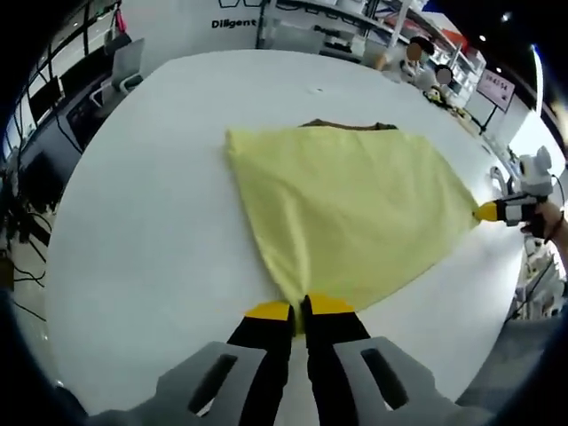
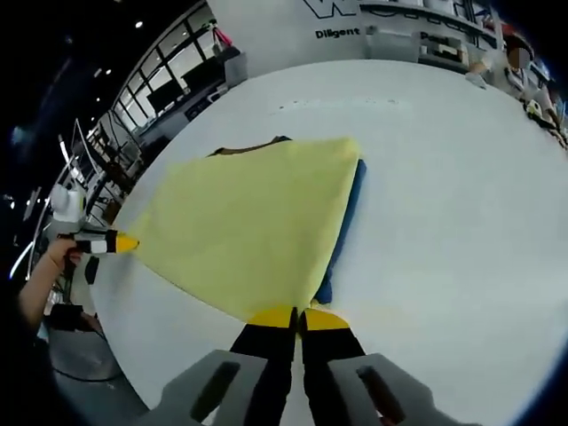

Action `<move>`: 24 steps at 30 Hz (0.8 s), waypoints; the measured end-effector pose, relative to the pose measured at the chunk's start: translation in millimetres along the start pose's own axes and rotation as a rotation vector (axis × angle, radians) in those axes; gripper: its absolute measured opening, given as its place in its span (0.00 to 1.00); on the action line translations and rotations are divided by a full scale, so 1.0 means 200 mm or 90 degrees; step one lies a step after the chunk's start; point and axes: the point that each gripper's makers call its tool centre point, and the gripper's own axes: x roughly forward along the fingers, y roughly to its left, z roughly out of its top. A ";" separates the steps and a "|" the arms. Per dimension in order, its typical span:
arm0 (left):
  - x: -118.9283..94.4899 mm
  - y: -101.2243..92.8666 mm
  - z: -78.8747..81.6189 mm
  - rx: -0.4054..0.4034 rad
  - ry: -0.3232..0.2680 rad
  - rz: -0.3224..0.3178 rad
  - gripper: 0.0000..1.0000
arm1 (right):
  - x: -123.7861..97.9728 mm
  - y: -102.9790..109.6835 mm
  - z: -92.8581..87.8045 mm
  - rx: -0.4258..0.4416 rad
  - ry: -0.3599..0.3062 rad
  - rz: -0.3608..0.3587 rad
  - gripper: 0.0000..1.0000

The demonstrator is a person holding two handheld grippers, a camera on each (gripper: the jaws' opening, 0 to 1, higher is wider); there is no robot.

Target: Fold the garment on the visible template until the final outline fits inside the template.

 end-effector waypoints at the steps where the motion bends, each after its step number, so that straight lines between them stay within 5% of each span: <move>1: 0.00 -0.01 -0.01 0.002 0.001 -0.001 0.09 | -0.01 0.00 -0.01 0.001 0.001 -0.001 0.00; 16: -0.01 -0.07 -0.05 0.039 0.007 0.005 0.11 | -0.05 -0.06 -0.06 -0.023 -0.011 -0.040 0.00; 24: -0.03 0.00 -0.02 0.044 -0.027 0.029 0.39 | -0.13 -0.06 0.04 -0.023 -0.083 -0.046 0.30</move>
